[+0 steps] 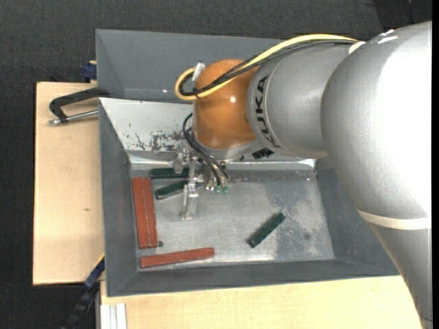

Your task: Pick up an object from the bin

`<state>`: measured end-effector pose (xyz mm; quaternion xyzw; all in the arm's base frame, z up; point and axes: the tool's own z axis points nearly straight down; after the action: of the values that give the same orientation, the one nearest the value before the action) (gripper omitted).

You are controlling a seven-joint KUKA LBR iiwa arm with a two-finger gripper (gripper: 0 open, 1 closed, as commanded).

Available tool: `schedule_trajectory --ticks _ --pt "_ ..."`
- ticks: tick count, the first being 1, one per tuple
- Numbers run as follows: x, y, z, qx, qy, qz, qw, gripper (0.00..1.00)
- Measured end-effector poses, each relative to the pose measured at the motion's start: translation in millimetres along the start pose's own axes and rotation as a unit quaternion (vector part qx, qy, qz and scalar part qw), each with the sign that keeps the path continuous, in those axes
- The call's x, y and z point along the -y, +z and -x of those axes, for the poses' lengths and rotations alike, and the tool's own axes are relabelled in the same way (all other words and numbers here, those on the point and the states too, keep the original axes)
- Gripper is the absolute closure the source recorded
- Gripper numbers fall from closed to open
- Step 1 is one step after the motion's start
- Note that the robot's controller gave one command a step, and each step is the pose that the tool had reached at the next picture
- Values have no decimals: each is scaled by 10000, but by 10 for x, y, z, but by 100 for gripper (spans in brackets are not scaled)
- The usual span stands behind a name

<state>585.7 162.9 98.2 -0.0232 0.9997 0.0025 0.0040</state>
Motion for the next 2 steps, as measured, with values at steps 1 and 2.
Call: schedule_trajectory --ticks 1,2 --pt "36 -1 -9 -13 70 -7 10000 0" --pt "-266 238 54 27 -66 1 10000 100"
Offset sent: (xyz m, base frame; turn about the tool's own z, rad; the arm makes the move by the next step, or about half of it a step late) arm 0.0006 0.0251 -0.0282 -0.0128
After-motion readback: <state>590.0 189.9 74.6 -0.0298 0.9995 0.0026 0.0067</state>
